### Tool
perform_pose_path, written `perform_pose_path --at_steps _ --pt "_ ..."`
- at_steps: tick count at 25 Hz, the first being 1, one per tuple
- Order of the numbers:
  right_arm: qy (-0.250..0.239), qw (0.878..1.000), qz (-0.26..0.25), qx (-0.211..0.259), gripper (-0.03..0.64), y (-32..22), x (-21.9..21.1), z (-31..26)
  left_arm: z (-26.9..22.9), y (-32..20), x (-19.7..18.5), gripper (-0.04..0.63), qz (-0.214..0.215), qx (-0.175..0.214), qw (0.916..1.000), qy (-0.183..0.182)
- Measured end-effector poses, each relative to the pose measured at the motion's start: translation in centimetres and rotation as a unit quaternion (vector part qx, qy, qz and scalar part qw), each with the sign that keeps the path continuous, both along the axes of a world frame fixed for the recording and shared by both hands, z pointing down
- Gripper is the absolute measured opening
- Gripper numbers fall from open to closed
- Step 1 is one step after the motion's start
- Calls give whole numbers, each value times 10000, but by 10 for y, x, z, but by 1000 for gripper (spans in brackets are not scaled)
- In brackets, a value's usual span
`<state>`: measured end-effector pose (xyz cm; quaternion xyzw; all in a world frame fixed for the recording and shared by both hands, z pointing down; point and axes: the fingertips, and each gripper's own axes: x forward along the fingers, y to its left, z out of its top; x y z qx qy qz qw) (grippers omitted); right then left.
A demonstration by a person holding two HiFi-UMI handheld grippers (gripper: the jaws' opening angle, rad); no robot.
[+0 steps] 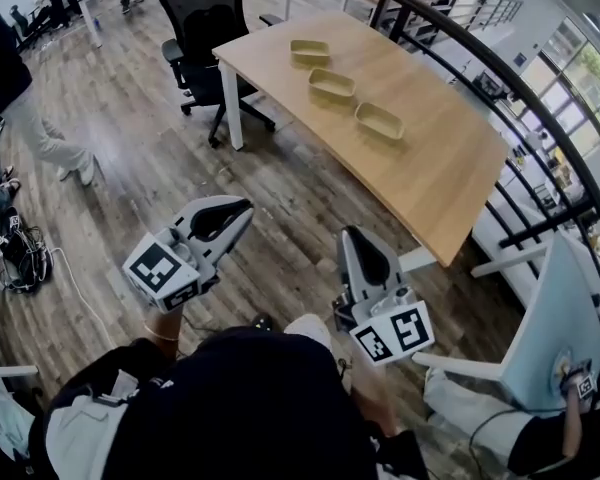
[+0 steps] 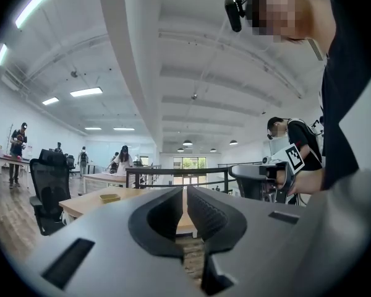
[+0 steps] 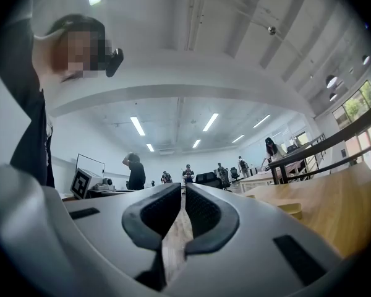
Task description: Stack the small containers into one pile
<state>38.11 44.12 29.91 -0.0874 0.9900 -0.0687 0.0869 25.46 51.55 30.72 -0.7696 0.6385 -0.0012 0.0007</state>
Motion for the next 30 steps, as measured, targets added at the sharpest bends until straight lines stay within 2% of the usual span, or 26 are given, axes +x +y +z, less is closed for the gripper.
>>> perform_pose_path --at_steps 4,8,16,22,30 --pt "74 9999 -50 -62 34 -4 -5 7 12 -2 -4 32 -91 -123 9998 136" --pt "129 9992 -342 -133 34 -13 -33 9 10 -3 -17 32 -244 -123 9995 144" --pt "155 9913 -1306 66 34 -32 -107 1 20 -3 -69 32 -1147 -434 9920 291" --pt "174 9848 -1725 -85 34 -60 -144 10 21 -28 -97 32 -1528 -594 9862 232" --pt "146 9816 -1886 -242 34 -126 -163 16 14 -91 -109 34 -1622 -665 9844 126"
